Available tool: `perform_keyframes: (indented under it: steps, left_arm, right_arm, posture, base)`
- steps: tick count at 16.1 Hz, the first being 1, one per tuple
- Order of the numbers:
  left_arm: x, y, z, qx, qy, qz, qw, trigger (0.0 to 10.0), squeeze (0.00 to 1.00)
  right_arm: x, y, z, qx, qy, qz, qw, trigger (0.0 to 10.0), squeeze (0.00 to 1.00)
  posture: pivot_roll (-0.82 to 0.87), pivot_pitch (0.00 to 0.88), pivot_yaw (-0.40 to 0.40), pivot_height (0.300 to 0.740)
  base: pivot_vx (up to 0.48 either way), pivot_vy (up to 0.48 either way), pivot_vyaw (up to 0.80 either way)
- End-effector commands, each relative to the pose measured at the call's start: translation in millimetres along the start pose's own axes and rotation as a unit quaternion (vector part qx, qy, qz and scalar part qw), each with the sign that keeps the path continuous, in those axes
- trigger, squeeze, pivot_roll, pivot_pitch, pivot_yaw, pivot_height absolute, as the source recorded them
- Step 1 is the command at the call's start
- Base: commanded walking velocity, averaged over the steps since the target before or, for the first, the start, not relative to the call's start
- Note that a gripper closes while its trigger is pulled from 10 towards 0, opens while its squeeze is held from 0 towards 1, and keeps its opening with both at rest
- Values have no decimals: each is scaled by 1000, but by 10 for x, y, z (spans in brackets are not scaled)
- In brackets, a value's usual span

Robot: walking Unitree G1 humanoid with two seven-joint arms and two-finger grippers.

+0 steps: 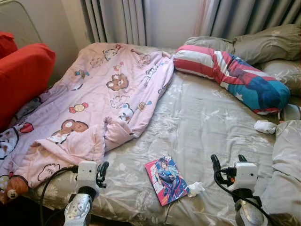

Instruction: Clean up the room

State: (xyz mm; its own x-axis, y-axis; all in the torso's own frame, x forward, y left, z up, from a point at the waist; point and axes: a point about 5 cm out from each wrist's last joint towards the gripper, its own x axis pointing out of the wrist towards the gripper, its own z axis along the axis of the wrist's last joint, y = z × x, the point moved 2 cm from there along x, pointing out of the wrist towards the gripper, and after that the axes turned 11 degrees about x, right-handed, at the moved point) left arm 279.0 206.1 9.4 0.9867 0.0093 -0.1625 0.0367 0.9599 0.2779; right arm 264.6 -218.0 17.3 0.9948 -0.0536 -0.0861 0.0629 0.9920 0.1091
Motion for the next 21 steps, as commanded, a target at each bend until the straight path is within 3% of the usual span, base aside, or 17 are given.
perform_keyframes:
  steps: [1, 9, 21]
  left_arm:
    - [4, -10, -3, -3, 0, 1, 1000, 10000, 0]
    - [31, -28, 25, -2, -5, -2, 1000, 10000, 0]
    - [79, -116, 67, -12, -6, -24, 1000, 10000, 0]
  right_arm:
    - [4, 11, 10, -4, 3, 6, 1000, 10000, 0]
    - [-23, 109, -38, -13, 18, 26, 999, 10000, 0]
    - [-23, 117, -124, -10, 47, 22, 999, 10000, 0]
  posture:
    - [-1, 86, -9, 730]
    - [7, 94, -7, 640]
    - [6, 103, 1, 636]
  base:
    - [0, 0, 0]
    - [0, 0, 0]
    - [0, 0, 0]
